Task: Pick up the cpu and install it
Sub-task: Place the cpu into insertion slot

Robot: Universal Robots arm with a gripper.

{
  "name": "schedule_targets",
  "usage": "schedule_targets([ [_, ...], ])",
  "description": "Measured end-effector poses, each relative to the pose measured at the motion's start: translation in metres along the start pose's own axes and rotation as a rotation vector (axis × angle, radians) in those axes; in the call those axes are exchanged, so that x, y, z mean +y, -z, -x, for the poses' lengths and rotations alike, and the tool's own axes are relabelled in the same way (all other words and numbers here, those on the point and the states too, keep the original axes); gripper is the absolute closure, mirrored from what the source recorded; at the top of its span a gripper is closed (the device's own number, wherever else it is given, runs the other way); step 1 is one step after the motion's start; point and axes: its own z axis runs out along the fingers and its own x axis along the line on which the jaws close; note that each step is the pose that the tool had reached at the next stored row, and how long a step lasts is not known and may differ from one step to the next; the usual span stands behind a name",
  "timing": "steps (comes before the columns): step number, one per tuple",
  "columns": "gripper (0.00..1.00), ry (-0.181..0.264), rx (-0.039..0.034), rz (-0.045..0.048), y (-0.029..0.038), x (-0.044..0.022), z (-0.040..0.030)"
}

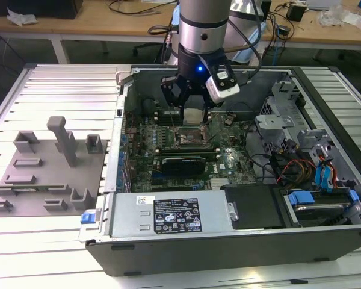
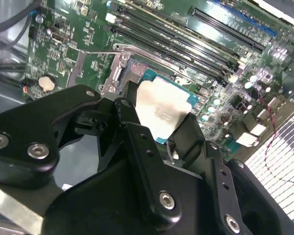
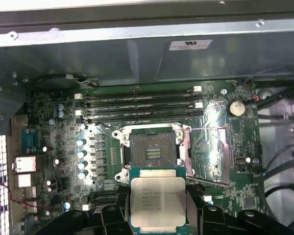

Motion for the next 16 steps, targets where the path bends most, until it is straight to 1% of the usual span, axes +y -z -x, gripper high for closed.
schedule_targets([
  [4, 0.45, -0.116, -0.0063, -0.0028, -0.0005, 0.0, 0.0],
  [5, 0.45, -0.142, -0.0077, -0.0034, -0.0006, 0.0, 0.0],
  [6, 0.45, -0.159, -0.0086, -0.0038, -0.0007, 0.0, 0.0],
  [8, 0.45, -0.218, -0.0118, -0.0053, -0.0009, -0.0001, 0.0],
  [9, 0.45, -0.231, -0.0125, -0.0056, -0.001, -0.0001, 0.0],
  [11, 0.45, -0.279, -0.0151, -0.0067, -0.0012, -0.0001, 0.0],
  [13, 0.45, -0.311, -0.0168, -0.0076, -0.0013, -0.0001, 0.0],
  [15, 0.45, -0.352, -0.019, -0.0086, -0.0015, -0.0001, 0.0],
  [16, 0.45, -0.387, -0.0209, -0.0094, -0.0017, -0.0001, 0.0],
])
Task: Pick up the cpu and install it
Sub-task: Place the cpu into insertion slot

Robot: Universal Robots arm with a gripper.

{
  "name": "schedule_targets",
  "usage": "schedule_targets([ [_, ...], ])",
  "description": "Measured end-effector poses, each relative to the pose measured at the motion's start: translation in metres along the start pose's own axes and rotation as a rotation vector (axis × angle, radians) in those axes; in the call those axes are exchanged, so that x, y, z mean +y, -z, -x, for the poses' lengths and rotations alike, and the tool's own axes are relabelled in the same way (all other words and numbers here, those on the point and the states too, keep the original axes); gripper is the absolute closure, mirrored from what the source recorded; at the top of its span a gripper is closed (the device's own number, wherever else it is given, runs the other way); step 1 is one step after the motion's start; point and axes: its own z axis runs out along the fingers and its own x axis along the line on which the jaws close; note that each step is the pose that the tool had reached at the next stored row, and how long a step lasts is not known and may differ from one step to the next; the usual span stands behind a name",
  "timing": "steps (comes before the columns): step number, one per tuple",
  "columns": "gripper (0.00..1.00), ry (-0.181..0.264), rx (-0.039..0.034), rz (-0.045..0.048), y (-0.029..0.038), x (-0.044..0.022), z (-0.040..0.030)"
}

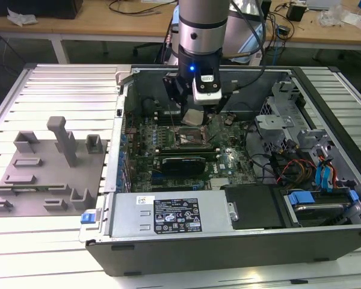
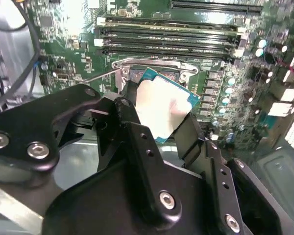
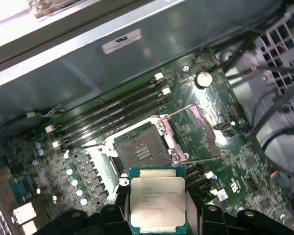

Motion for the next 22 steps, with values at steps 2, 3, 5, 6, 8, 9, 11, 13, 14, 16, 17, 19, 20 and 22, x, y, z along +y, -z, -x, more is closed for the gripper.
schedule_targets([
  [2, 0.45, -0.06, -0.0033, -0.0015, -0.0003, 0.0, 0.0],
  [3, 0.45, -0.092, -0.005, -0.0023, -0.0004, -0.0001, 0.0],
  [5, 0.45, -0.133, -0.0072, -0.0033, -0.0006, 0.0, 0.0],
  [6, 0.45, -0.155, -0.0084, -0.0037, -0.0008, -0.0001, 0.0],
  [8, 0.45, -0.208, -0.0113, -0.0051, -0.001, -0.0001, 0.0],
  [9, 0.45, -0.226, -0.0123, -0.0055, -0.0011, -0.0001, 0.0],
  [11, 0.45, -0.266, -0.0144, -0.0065, -0.0013, -0.0001, 0.0],
  [13, 0.45, -0.309, -0.0167, -0.0074, -0.0015, -0.0001, 0.0],
  [14, 0.45, -0.337, -0.0183, -0.0082, -0.0016, -0.0001, 0.0],
  [16, 0.45, -0.417, -0.0227, -0.0101, -0.0021, -0.0001, 0.0],
  [17, 0.45, -0.453, -0.0246, -0.011, -0.0024, -0.0001, 0.0],
  [19, 0.45, -0.493, -0.0267, -0.0119, -0.0026, -0.0001, -0.0001],
  [20, 0.45, -0.521, -0.0282, -0.0126, -0.0028, -0.0002, -0.0001],
  [22, 0.45, -0.569, -0.0309, -0.0138, -0.0032, -0.0002, -0.0001],
])
